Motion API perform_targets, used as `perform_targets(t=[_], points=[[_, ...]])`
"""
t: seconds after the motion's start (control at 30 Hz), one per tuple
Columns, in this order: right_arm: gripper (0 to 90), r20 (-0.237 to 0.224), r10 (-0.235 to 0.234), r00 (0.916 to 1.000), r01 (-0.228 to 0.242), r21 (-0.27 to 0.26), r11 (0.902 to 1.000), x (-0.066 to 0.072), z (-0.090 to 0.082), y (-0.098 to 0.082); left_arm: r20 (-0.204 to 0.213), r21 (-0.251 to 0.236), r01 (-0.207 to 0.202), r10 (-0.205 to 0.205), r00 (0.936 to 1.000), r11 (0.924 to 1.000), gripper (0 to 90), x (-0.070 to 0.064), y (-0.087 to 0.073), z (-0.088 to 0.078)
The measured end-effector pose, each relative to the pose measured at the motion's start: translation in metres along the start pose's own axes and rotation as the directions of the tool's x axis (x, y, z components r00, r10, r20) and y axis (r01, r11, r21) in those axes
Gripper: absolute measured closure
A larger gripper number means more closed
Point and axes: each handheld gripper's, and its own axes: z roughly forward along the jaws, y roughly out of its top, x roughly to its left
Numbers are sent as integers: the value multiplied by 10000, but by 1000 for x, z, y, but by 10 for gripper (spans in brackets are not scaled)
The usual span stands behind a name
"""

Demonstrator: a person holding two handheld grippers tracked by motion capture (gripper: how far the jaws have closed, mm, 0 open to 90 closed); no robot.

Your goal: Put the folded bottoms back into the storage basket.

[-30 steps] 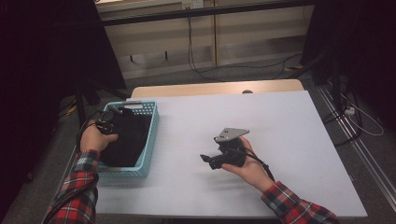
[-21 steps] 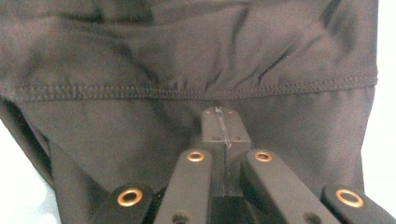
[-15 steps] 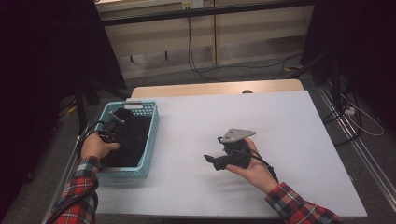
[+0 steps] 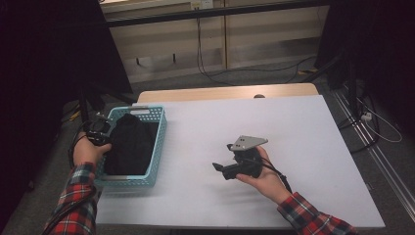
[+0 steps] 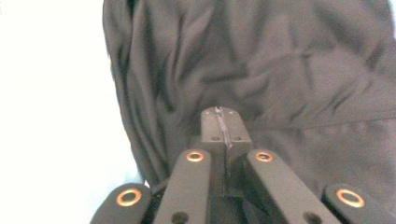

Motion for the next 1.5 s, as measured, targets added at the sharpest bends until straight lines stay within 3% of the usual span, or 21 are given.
perform_targets(t=[0.1,0.2,0.3,0.33,0.37,0.53,0.63,0.73,0.8,0.97,1.1,1.23,1.37,1.5], points=[[169,-18,54,10000,-54,-21,10000,0,0,0,-21,147,-51,52,10000,9999,900,1,-3,10],[168,-16,9,10000,-9,54,10000,1,1,-1,93,373,178,-182,9998,9991,900,0,-7,18],[168,-9,34,10000,-34,62,10000,1,1,-2,-21,836,337,-336,9994,9959,900,-5,-5,16],[168,-7,33,10000,-33,60,10000,2,1,-2,-134,996,142,-129,9998,9949,900,-6,-4,15],[168,-19,14,10000,-14,76,10000,2,1,-2,-126,1123,303,-291,9995,9932,900,-8,-4,15],[167,-26,-62,10000,62,30,10000,2,-1,-2,-49,1598,697,-698,9975,9847,900,-3,-6,10],[163,-34,-58,10000,58,4,10000,1,-1,-2,-213,1696,703,-677,9975,9830,900,-2,-5,4],[163,-49,-62,10000,61,-20,10000,1,-1,-2,-221,1168,673,-652,9976,9909,900,0,1,-3],[163,-44,-47,10000,47,-27,10000,1,-1,-2,-251,458,402,-391,9989,9981,894,-1,8,-7],[163,-63,20,10000,-21,-70,10000,0,1,-1,79,-634,326,-322,9995,9975,900,-3,29,-8],[163,-78,45,10000,-46,-89,10000,-1,2,-1,98,-735,296,-289,9995,9969,900,-4,42,3],[163,-115,119,9999,-120,-32,9999,-2,2,-1,-209,-1185,227,-254,9995,9927,900,-2,49,14],[163,-103,196,9998,-196,-29,9998,-4,3,-2,-681,-839,459,-517,9963,9954,900,5,45,27],[163,-123,182,9998,-181,88,9998,-4,5,-3,-1223,-525,908,-967,9878,9945,900,14,35,33]])
